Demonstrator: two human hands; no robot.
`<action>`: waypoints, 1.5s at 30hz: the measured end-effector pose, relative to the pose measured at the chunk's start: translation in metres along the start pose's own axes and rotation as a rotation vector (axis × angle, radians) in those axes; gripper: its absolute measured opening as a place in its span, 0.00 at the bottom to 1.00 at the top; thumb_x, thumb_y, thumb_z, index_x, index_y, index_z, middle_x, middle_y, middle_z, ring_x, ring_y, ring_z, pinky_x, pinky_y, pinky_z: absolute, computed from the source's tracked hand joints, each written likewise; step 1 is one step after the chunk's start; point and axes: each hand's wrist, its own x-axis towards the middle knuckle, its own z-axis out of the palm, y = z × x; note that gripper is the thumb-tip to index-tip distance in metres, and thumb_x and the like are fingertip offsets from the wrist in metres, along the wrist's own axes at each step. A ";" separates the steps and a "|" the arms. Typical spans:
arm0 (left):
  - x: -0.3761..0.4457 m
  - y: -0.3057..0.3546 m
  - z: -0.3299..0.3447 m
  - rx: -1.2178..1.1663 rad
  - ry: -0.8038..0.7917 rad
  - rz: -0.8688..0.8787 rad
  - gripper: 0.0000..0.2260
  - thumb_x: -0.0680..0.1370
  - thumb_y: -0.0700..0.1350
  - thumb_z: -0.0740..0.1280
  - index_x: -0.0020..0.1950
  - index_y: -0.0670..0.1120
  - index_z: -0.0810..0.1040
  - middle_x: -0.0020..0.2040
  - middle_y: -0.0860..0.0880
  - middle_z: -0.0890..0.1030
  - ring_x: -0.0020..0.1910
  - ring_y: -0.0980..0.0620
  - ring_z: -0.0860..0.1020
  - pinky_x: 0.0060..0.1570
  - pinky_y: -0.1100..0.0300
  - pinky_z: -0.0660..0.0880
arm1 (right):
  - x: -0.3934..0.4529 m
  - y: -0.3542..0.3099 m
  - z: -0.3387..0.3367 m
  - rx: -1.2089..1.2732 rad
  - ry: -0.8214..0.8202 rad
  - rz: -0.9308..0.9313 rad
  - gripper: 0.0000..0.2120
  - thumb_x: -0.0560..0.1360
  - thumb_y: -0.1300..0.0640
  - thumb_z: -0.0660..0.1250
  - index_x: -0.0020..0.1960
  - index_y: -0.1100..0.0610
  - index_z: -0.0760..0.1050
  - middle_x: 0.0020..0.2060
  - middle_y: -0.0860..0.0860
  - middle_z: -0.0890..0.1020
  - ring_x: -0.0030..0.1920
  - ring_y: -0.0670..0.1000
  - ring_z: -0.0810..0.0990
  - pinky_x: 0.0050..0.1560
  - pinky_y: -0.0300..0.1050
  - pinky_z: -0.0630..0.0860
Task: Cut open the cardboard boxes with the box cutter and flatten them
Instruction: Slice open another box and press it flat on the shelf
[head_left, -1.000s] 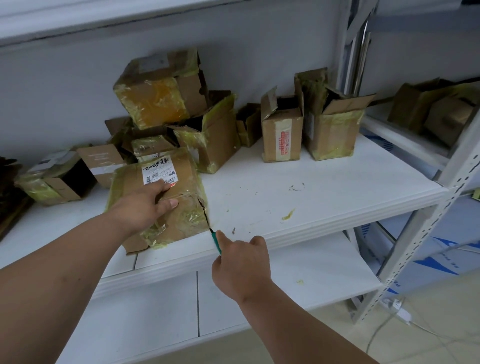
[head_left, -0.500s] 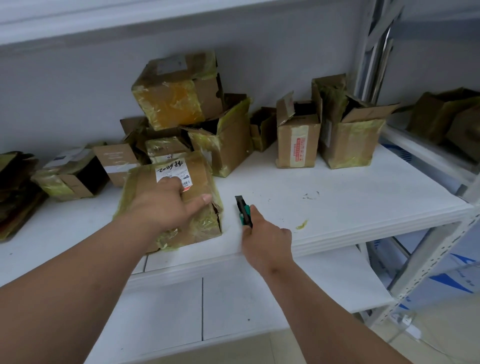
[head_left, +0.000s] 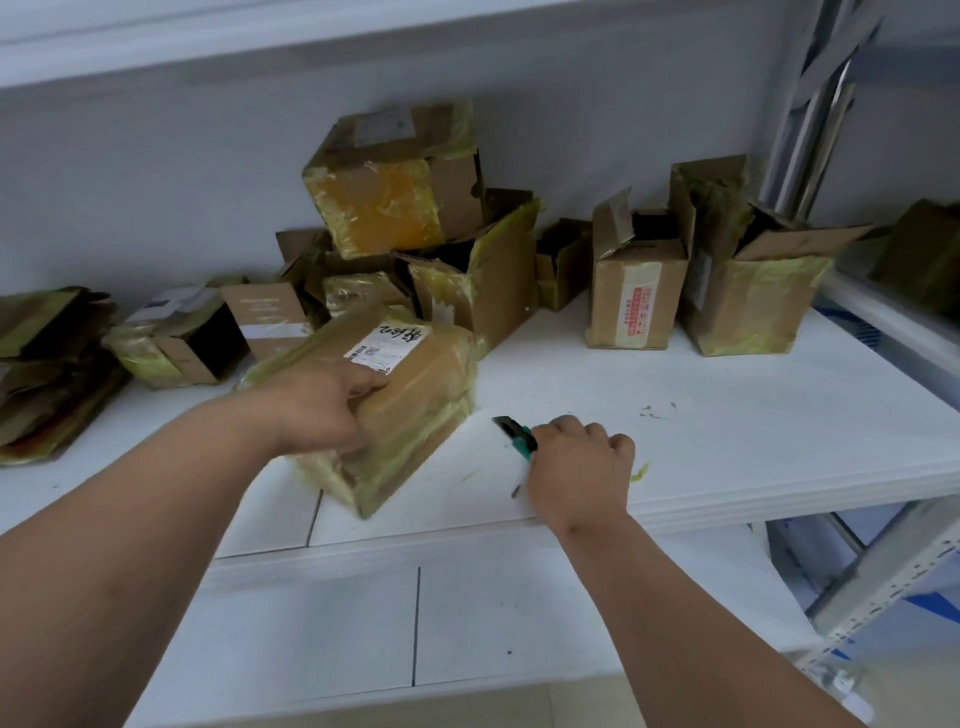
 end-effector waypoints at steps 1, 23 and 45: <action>-0.001 -0.012 0.002 0.004 0.019 -0.021 0.32 0.71 0.42 0.70 0.73 0.61 0.68 0.69 0.54 0.71 0.60 0.51 0.74 0.51 0.62 0.73 | 0.000 0.000 0.002 0.015 0.027 0.016 0.16 0.75 0.55 0.63 0.63 0.49 0.74 0.61 0.48 0.73 0.61 0.55 0.71 0.60 0.52 0.60; -0.025 -0.059 0.051 0.096 0.319 -0.010 0.39 0.66 0.68 0.72 0.68 0.53 0.58 0.67 0.50 0.67 0.61 0.49 0.70 0.56 0.54 0.72 | 0.006 -0.094 -0.017 1.369 -0.073 0.225 0.03 0.74 0.64 0.65 0.43 0.58 0.74 0.37 0.52 0.76 0.37 0.49 0.71 0.38 0.43 0.68; -0.017 -0.092 0.024 -0.735 0.363 0.016 0.05 0.81 0.51 0.63 0.49 0.52 0.77 0.49 0.47 0.80 0.49 0.46 0.78 0.54 0.42 0.77 | 0.021 -0.129 0.021 0.812 0.044 0.167 0.38 0.70 0.49 0.75 0.73 0.52 0.58 0.64 0.53 0.68 0.65 0.57 0.68 0.64 0.56 0.71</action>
